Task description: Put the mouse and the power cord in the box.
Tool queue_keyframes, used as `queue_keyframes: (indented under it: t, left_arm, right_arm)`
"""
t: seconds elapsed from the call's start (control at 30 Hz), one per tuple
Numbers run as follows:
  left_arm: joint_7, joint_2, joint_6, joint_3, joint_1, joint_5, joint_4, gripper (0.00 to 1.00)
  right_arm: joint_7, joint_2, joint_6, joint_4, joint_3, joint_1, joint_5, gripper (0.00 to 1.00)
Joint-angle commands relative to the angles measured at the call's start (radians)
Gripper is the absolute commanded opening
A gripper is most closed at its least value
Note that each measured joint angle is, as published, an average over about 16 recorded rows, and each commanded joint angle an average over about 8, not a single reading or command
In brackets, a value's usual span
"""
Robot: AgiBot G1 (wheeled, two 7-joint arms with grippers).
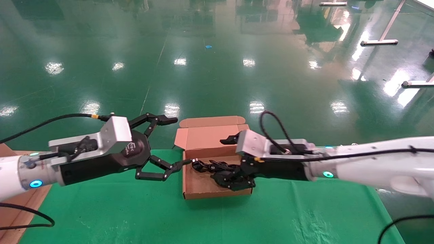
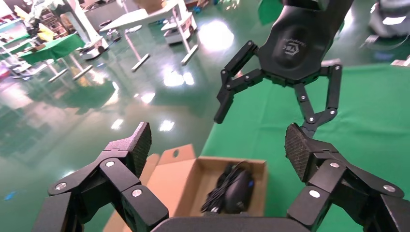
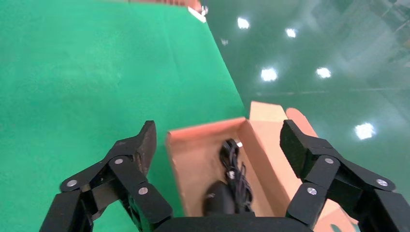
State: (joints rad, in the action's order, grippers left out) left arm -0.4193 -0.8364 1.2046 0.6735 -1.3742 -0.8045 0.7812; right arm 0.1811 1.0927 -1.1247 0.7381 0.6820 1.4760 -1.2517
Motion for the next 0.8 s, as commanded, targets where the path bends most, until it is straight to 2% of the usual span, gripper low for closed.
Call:
queue_keyframes:
  t: [0.03,0.8]
  left_arm:
    - [0.032,0.012,0.015,-0.021,0.016,0.004,0.027,1.0]
    - [0.405,0.15,0.194,-0.263,0.2,0.049,0.335,1.0]
  right_arm:
    - [-0.019,-0.025,-0.019,0.029,-0.021,-0.021,0.027,1.0]
    - [-0.243,-0.317,-0.244,0.359,-0.265,-0.264,0.343,1.0]
